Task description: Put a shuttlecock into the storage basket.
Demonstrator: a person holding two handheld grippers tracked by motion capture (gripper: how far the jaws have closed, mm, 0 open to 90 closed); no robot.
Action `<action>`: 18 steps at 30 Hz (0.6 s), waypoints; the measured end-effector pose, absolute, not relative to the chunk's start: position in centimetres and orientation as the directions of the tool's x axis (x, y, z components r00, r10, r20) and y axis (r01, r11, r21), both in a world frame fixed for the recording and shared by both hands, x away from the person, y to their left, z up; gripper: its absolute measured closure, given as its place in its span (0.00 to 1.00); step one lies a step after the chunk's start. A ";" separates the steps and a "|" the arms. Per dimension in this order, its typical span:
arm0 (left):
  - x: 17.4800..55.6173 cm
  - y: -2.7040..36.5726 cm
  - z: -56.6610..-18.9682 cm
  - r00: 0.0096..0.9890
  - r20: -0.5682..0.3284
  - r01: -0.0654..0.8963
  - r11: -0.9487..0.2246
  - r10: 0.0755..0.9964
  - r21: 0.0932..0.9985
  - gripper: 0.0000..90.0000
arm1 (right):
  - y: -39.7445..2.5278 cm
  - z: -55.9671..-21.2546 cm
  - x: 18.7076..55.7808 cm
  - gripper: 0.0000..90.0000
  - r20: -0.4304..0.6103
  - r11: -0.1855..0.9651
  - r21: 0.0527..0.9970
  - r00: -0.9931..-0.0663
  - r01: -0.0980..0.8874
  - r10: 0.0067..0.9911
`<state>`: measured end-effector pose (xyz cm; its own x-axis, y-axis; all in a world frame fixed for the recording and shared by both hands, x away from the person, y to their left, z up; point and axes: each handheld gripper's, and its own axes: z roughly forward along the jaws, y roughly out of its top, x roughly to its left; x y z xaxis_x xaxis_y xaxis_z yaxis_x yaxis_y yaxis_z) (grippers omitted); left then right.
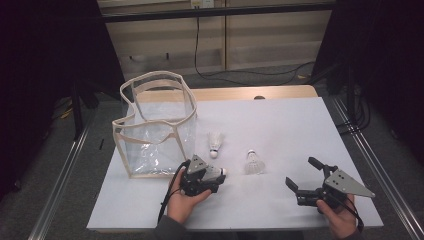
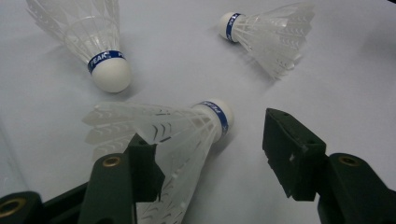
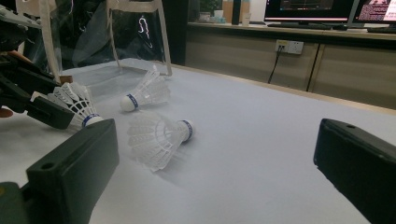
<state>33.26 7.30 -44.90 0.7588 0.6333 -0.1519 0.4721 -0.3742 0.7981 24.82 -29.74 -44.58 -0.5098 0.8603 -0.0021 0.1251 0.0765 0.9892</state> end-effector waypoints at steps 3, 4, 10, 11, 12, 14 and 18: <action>33.3 7.3 -45.0 0.757 -0.156 0.480 -0.378 0.634 0.792 0.52 | -29.7 -44.6 24.8 0.00 -0.002 0.077 0.989 -0.510 0.125 0.860; 33.3 7.3 -45.0 0.758 -0.155 0.480 -0.381 0.633 0.791 0.53 | -29.7 -44.6 24.8 0.00 -0.001 0.076 0.989 -0.510 0.126 0.860; 33.4 7.5 -45.0 0.753 -0.154 0.488 -0.386 0.639 0.783 0.61 | -29.7 -44.6 24.8 0.00 -0.003 0.077 0.989 -0.511 0.125 0.860; 33.4 7.5 -45.0 0.752 -0.153 0.491 -0.390 0.641 0.779 0.63 | -29.7 -44.6 24.8 0.00 -0.003 0.077 0.989 -0.511 0.124 0.860; 33.5 7.6 -45.0 0.751 -0.153 0.493 -0.391 0.643 0.777 0.64 | -29.7 -44.6 24.8 0.00 -0.003 0.077 0.989 -0.511 0.123 0.859; 33.5 7.6 -45.1 0.748 -0.155 0.500 -0.395 0.645 0.771 0.66 | -29.7 -44.6 24.8 0.00 -0.005 0.079 0.989 -0.512 0.124 0.859; 33.6 7.6 -45.1 0.742 -0.165 0.511 -0.389 0.650 0.767 0.70 | -29.7 -44.6 24.8 0.00 -0.004 0.078 0.989 -0.512 0.124 0.859</action>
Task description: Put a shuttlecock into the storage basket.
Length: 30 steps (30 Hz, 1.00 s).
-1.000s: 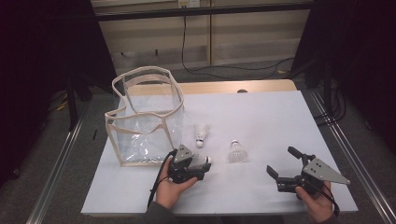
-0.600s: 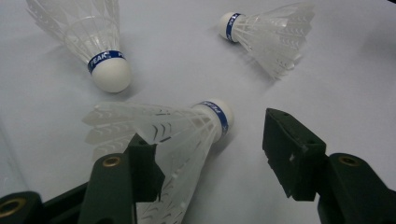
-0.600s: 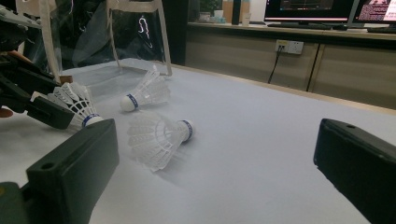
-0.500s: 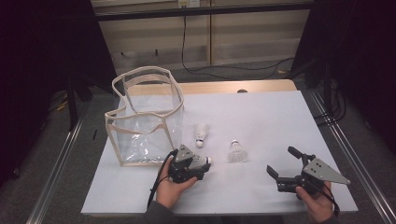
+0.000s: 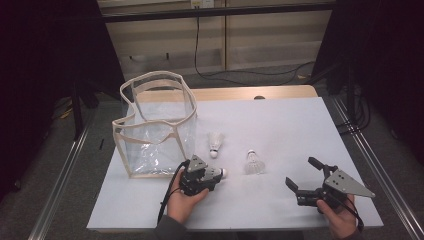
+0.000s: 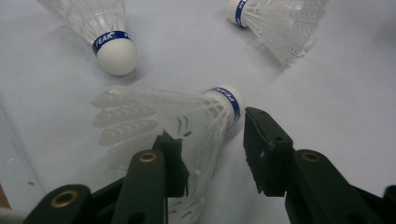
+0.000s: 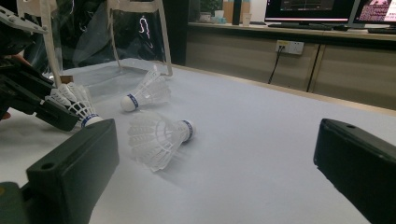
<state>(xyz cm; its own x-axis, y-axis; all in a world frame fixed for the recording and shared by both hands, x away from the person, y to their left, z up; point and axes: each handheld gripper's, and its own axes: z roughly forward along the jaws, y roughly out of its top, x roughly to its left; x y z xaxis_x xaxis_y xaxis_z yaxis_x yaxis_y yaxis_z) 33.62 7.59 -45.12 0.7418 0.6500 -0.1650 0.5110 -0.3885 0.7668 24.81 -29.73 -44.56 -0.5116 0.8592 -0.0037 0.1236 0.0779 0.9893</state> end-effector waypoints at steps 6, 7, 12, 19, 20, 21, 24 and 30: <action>33.7 7.7 -45.2 0.737 -0.178 0.527 -0.388 0.652 0.756 0.77 | -29.8 -44.6 24.8 0.00 -0.006 0.078 0.990 -0.510 0.121 0.860; 33.8 7.6 -45.2 0.738 -0.177 0.527 -0.392 0.651 0.754 0.78 | -29.8 -44.5 24.8 0.00 -0.006 0.079 0.989 -0.510 0.122 0.860; 33.8 7.6 -45.2 0.738 -0.182 0.533 -0.395 0.650 0.748 0.81 | -29.8 -44.6 24.8 0.00 -0.008 0.081 0.989 -0.510 0.120 0.860; 33.8 7.7 -45.2 0.738 -0.191 0.540 -0.397 0.647 0.742 0.85 | -29.7 -44.6 24.8 0.00 -0.007 0.080 0.989 -0.511 0.122 0.860; 33.8 7.7 -45.2 0.737 -0.193 0.542 -0.395 0.648 0.741 0.85 | -29.7 -44.5 24.8 0.00 -0.008 0.081 0.989 -0.510 0.122 0.860; 33.8 7.7 -45.2 0.737 -0.196 0.544 -0.394 0.647 0.741 0.86 | -29.7 -44.6 24.8 0.00 -0.009 0.083 0.989 -0.510 0.122 0.860; 33.8 7.7 -45.2 0.737 -0.202 0.548 -0.395 0.645 0.737 0.89 | -29.7 -44.6 24.8 0.00 -0.009 0.083 0.989 -0.510 0.122 0.860; 33.8 7.7 -44.9 0.730 -0.220 0.568 -0.394 0.647 0.723 0.93 | -29.7 -44.6 24.8 0.00 -0.012 0.086 0.989 -0.512 0.120 0.859</action>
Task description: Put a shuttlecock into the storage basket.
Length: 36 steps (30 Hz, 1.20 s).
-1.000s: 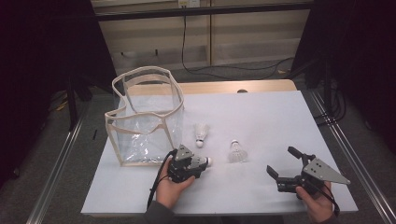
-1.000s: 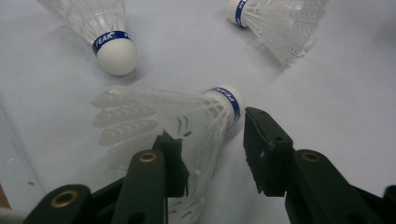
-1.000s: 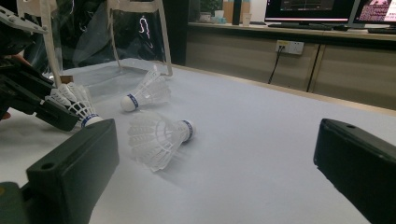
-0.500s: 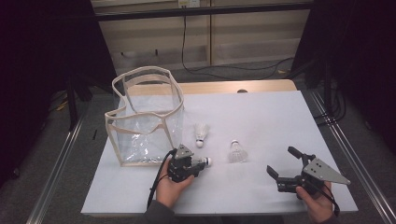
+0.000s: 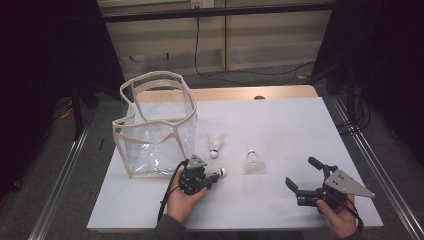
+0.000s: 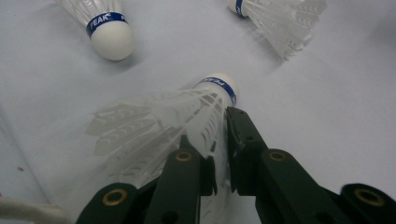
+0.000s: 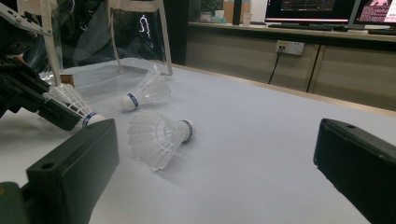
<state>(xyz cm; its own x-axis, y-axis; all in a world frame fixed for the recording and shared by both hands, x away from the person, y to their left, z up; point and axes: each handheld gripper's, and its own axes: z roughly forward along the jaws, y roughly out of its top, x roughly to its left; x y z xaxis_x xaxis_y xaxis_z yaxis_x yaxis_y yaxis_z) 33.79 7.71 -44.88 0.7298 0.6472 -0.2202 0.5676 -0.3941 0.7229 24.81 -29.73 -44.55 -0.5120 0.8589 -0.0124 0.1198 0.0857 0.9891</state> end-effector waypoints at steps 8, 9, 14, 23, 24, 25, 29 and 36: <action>33.7 7.8 -44.4 0.717 -0.254 0.598 -0.387 0.649 0.702 0.97 | -29.8 -44.6 24.8 0.00 -0.010 0.084 0.989 -0.510 0.122 0.860; 33.7 7.8 -44.4 0.715 -0.259 0.602 -0.384 0.649 0.700 0.97 | -29.8 -44.6 24.8 0.00 -0.011 0.084 0.989 -0.511 0.121 0.860; 33.7 7.8 -44.0 0.713 -0.277 0.611 -0.377 0.644 0.696 0.97 | -29.8 -44.5 24.8 0.00 -0.013 0.085 0.990 -0.510 0.117 0.860; 33.6 7.6 -43.1 0.722 -0.297 0.615 -0.382 0.626 0.690 0.98 | -29.9 -44.6 24.8 0.00 -0.011 0.084 0.989 -0.510 0.122 0.860; 33.6 7.5 -43.0 0.724 -0.299 0.614 -0.383 0.621 0.690 0.98 | -29.9 -44.6 24.8 0.00 -0.012 0.085 0.989 -0.510 0.121 0.860; 33.6 7.5 -42.9 0.725 -0.302 0.615 -0.383 0.619 0.689 0.98 | -29.9 -44.6 24.8 0.00 -0.009 0.082 0.989 -0.509 0.121 0.861; 33.6 7.3 -42.6 0.731 -0.306 0.613 -0.390 0.610 0.687 0.98 | -30.0 -44.6 24.9 0.00 -0.006 0.080 0.989 -0.511 0.122 0.859; 33.6 7.0 -42.0 0.740 -0.311 0.610 -0.400 0.596 0.684 0.98 | -29.9 -44.7 24.9 0.00 0.003 0.074 0.989 -0.512 0.130 0.859</action>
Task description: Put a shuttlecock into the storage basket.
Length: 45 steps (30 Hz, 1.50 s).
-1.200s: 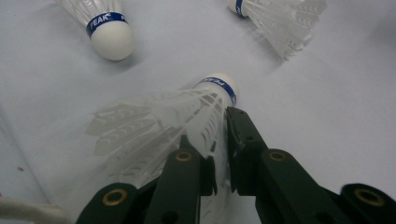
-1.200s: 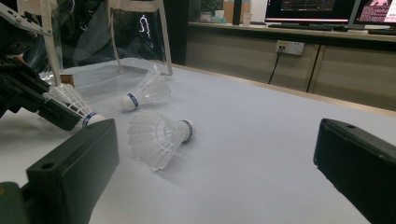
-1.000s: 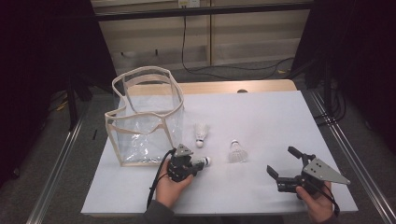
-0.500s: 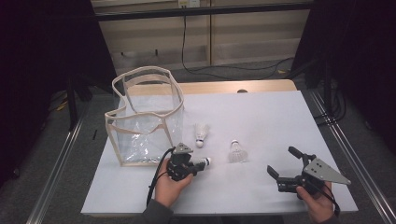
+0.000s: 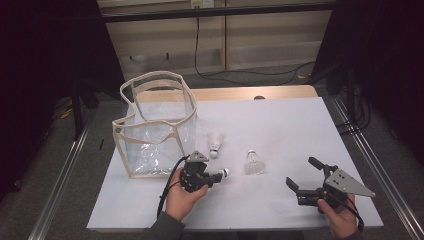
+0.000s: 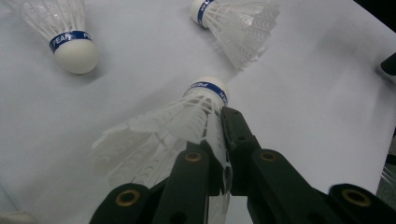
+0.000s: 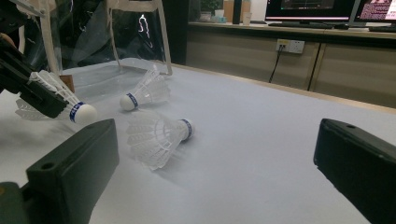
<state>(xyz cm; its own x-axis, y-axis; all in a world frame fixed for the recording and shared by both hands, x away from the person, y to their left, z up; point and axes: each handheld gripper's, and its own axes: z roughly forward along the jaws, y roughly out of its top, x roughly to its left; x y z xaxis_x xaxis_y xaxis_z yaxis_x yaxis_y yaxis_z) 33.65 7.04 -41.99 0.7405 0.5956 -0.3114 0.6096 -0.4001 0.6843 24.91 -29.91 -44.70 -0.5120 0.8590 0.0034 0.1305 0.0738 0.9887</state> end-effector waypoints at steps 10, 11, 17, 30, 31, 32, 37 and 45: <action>34.0 6.7 -40.8 0.750 -0.315 0.608 -0.419 0.582 0.674 0.98 | -30.0 -44.8 25.0 0.00 0.005 0.073 0.989 -0.512 0.132 0.859; 34.1 6.7 -40.5 0.751 -0.314 0.608 -0.422 0.581 0.672 0.98 | -30.0 -44.8 25.0 0.00 0.006 0.072 0.989 -0.512 0.133 0.859; 34.2 6.2 -39.6 0.761 -0.323 0.604 -0.433 0.563 0.669 0.98 | -30.0 -44.7 25.0 0.00 0.010 0.068 0.989 -0.514 0.132 0.858; 34.7 5.6 -38.5 0.766 -0.335 0.606 -0.443 0.549 0.660 0.98 | -30.0 -44.7 25.0 0.00 0.011 0.066 0.989 -0.513 0.131 0.858; 34.8 5.6 -38.4 0.766 -0.334 0.607 -0.447 0.549 0.657 0.98 | -30.0 -44.7 25.0 0.00 0.012 0.065 0.989 -0.514 0.132 0.857; 34.8 5.6 -38.3 0.766 -0.336 0.608 -0.445 0.548 0.658 0.98 | -30.0 -44.8 25.0 0.00 0.012 0.065 0.989 -0.515 0.131 0.857; 35.1 5.4 -37.7 0.770 -0.333 0.603 -0.449 0.545 0.660 0.98 | -30.0 -44.8 25.0 0.00 0.014 0.063 0.989 -0.514 0.132 0.858; 35.5 5.1 -36.7 0.772 -0.335 0.603 -0.453 0.540 0.657 0.98 | -30.0 -44.8 25.0 0.00 0.017 0.060 0.989 -0.513 0.133 0.858</action>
<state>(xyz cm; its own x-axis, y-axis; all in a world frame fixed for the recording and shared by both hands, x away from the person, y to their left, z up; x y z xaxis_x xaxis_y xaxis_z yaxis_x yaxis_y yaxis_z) 35.52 5.13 -36.74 0.7718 0.5403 -0.3352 0.6026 -0.4534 0.6568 24.97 -30.01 -44.76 -0.5126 0.8584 0.0170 0.1331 0.0599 0.9893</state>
